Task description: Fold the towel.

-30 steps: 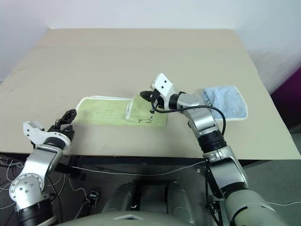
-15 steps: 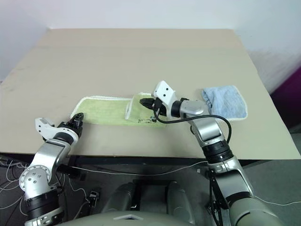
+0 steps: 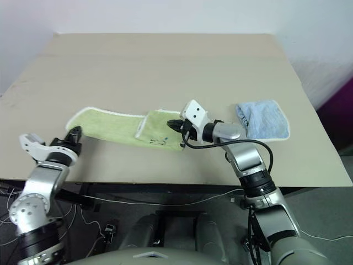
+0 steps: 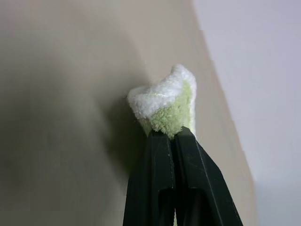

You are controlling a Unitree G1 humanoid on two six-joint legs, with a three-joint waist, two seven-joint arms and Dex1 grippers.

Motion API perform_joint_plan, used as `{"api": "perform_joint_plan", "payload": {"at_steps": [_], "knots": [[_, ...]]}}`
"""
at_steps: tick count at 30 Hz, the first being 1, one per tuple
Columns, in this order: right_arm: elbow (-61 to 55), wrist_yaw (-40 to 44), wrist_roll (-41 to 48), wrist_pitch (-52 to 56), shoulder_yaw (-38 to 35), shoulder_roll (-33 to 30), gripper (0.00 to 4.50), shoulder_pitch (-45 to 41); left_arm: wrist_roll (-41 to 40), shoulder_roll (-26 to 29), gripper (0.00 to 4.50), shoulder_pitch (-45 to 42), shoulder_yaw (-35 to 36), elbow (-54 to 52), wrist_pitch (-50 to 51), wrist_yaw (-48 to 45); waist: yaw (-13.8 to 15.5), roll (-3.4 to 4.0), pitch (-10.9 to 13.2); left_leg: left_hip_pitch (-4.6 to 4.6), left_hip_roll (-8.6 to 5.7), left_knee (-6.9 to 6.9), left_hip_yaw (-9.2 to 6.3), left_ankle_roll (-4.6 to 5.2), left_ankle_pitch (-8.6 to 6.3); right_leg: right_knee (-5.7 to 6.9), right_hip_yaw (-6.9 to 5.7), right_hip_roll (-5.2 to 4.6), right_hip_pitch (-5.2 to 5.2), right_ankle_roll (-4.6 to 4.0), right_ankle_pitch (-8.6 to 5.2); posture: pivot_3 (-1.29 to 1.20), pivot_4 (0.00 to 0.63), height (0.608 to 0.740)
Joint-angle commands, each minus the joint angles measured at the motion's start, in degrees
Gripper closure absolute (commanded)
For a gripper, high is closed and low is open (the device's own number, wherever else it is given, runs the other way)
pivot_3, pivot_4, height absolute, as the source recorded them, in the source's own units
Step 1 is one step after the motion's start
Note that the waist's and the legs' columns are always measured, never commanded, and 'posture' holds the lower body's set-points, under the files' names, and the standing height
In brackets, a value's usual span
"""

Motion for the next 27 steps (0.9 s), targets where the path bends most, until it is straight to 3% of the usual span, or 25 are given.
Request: {"api": "perform_joint_plan", "payload": {"at_steps": [1, 7, 18, 27], "knots": [[-4.42, -0.61, 1.64, 1.22, -3.53, -1.88, 4.46, 1.25, 2.21, 4.7, 4.48, 0.26, 0.94, -2.8, 0.56, -6.87, 0.08, 0.0, 0.0, 0.0, -0.01, 0.0, 0.0, 0.0, 0.0, 0.0, 0.0, -0.01, 0.0, 0.0, 0.0, 0.0, 0.15, 0.74], [-6.17, -3.0, 2.75, 3.75, -7.86, -3.91, 4.46, 3.41, 11.84, 14.03, 4.48, -4.14, -10.65, -6.7, 4.67, -21.87, 0.19, -0.01, 0.01, 0.0, -0.04, -0.01, -0.01, 0.0, 0.0, -0.06, -0.04, 0.0, 0.07, -0.01, 0.0, 0.0, 0.15, 0.74], [-8.42, -7.88, 3.08, 4.75, -12.99, -5.4, 4.46, 6.8, 34.1, 18.35, 4.48, -16.56, -37.07, -6.95, 4.08, -47.93, -0.23, 0.05, 0.04, 0.0, 0.01, -0.19, 0.04, 0.0, 0.0, -0.15, 0.03, 0.0, 0.0, -0.01, 0.0, 0.0, 0.15, 0.74], [-10.96, -9.8, 3.48, 5.3, -14.5, -5.97, 4.46, 9.13, 47.26, 18.9, 4.48, -19.21, -43.45, -0.63, 2.32, -57.2, -0.06, 0.07, 0.07, 0.0, 0.01, -0.19, 0.03, 0.01, 0.0, -0.19, 0.03, -0.02, 0.03, 0.0, 0.0, 0.0, 0.15, 0.74]]}}
